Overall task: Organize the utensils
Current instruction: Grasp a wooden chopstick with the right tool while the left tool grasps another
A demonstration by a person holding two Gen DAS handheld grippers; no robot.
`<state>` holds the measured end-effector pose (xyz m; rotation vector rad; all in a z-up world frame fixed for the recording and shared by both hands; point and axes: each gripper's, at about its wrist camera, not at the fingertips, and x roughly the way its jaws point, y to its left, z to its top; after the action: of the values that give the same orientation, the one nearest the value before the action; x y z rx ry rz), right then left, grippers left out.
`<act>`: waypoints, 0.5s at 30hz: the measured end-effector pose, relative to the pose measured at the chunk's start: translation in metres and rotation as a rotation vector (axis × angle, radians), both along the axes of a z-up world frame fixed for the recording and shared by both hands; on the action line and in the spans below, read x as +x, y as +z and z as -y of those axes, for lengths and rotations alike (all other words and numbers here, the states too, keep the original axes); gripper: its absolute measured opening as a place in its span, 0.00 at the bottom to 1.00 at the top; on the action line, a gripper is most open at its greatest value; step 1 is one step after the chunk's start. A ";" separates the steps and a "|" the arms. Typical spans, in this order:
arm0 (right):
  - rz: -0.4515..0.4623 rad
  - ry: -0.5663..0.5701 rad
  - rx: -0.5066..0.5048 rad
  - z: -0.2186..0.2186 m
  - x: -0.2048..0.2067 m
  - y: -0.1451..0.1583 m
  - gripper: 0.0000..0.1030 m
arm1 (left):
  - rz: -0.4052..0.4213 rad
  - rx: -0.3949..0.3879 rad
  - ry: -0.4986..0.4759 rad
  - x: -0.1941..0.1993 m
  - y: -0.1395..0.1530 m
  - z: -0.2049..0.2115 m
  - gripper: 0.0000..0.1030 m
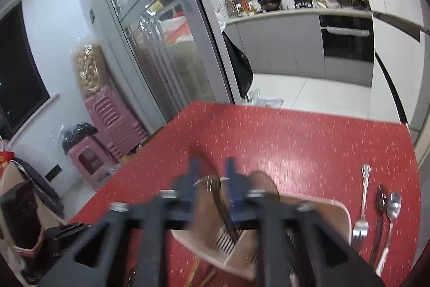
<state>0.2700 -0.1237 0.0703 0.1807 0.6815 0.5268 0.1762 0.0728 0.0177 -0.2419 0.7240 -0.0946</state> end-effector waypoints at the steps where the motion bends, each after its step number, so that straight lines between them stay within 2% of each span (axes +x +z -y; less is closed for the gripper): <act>1: 0.006 -0.005 0.010 0.004 -0.005 0.002 0.63 | -0.001 0.000 0.003 -0.002 -0.001 0.000 0.29; 2: 0.025 -0.014 0.017 0.008 -0.012 0.006 0.63 | -0.005 0.002 0.008 -0.005 -0.002 -0.002 0.45; 3: 0.028 -0.016 0.014 0.011 -0.018 0.009 0.63 | -0.009 0.002 0.011 -0.009 -0.002 -0.003 0.70; 4: 0.025 -0.015 0.019 0.014 -0.024 0.013 0.63 | -0.017 0.011 0.029 -0.013 -0.003 -0.004 1.00; 6: 0.015 -0.012 0.035 0.021 -0.037 0.017 0.63 | 0.020 0.027 0.057 -0.021 -0.002 -0.005 1.00; 10: -0.018 -0.022 0.011 0.031 -0.064 0.014 0.63 | -0.004 0.058 0.061 -0.030 -0.013 -0.010 1.00; 15: -0.155 -0.044 -0.076 0.041 -0.090 -0.018 0.63 | -0.069 0.075 0.081 -0.044 -0.038 -0.020 1.00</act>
<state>0.1805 -0.1644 0.0519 0.1660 0.8458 0.4466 0.1319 0.0930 -0.0206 -0.2035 0.7835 0.0179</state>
